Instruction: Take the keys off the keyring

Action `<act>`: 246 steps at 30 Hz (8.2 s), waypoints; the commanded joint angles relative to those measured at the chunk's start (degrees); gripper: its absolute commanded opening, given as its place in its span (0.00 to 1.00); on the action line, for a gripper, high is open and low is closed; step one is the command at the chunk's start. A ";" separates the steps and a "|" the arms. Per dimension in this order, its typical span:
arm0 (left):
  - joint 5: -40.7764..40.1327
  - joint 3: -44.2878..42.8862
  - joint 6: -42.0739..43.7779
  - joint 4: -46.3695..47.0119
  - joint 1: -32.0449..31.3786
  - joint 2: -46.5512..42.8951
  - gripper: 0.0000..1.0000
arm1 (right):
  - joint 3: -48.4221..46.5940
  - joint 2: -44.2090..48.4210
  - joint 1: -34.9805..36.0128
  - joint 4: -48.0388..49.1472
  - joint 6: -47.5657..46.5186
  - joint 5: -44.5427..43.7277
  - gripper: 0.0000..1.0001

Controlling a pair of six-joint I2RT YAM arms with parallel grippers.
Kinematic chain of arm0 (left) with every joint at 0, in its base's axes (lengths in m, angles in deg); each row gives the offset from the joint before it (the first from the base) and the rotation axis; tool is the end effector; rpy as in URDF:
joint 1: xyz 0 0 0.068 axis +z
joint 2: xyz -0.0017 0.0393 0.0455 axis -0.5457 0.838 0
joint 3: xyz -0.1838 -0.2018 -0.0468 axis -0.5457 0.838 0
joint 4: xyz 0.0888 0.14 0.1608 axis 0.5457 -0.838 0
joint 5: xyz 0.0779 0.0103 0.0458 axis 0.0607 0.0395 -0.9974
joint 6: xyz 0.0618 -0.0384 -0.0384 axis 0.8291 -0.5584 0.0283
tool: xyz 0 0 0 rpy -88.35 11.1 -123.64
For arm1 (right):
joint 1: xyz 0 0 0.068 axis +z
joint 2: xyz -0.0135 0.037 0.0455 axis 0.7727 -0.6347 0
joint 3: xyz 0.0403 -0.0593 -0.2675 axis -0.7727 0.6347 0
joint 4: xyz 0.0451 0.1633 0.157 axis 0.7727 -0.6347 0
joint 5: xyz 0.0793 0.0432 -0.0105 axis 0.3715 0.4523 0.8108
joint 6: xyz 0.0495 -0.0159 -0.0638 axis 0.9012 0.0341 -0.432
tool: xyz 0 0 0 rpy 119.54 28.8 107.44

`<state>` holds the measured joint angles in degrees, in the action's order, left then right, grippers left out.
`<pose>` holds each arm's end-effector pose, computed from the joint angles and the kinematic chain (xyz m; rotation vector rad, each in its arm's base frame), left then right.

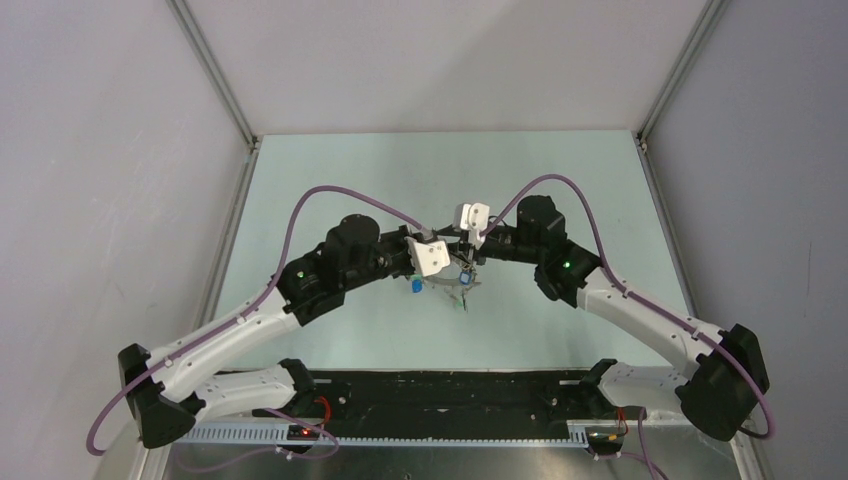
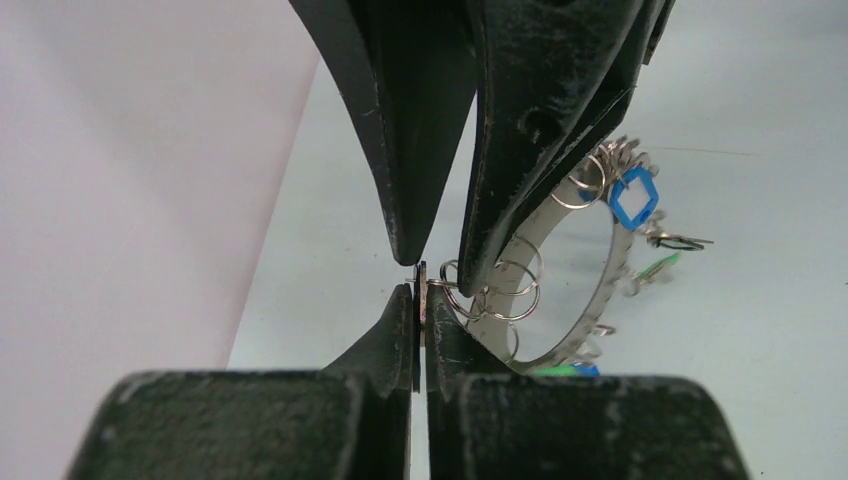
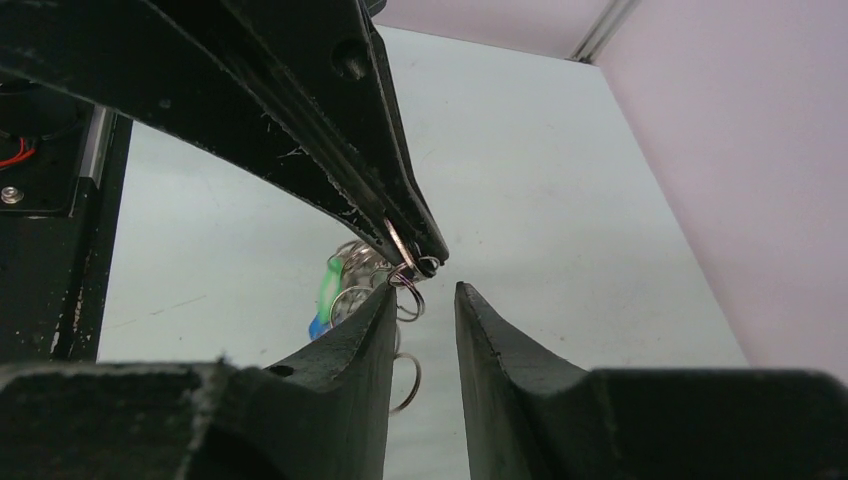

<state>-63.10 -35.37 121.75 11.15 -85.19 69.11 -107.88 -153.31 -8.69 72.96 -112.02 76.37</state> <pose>0.1404 -0.1883 0.3476 1.3873 1.2950 -0.2196 0.1746 0.2105 0.3422 -1.3296 1.1195 0.6808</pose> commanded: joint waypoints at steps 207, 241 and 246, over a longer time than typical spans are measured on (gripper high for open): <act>-5.47 -2.55 -3.14 3.75 -0.92 -2.51 0.00 | 9.35 12.10 2.65 13.59 44.66 -24.66 0.82; -25.34 -29.78 -21.28 -32.03 -6.16 12.80 0.00 | 14.29 2.49 16.49 23.68 41.77 -38.40 0.67; -25.06 -30.75 -22.16 -33.22 -6.20 12.83 0.00 | 14.29 3.42 16.65 20.57 39.92 -41.22 0.59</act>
<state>-87.58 -62.43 101.64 -22.58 -91.09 82.58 -93.44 -150.68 7.59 93.09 -69.84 38.99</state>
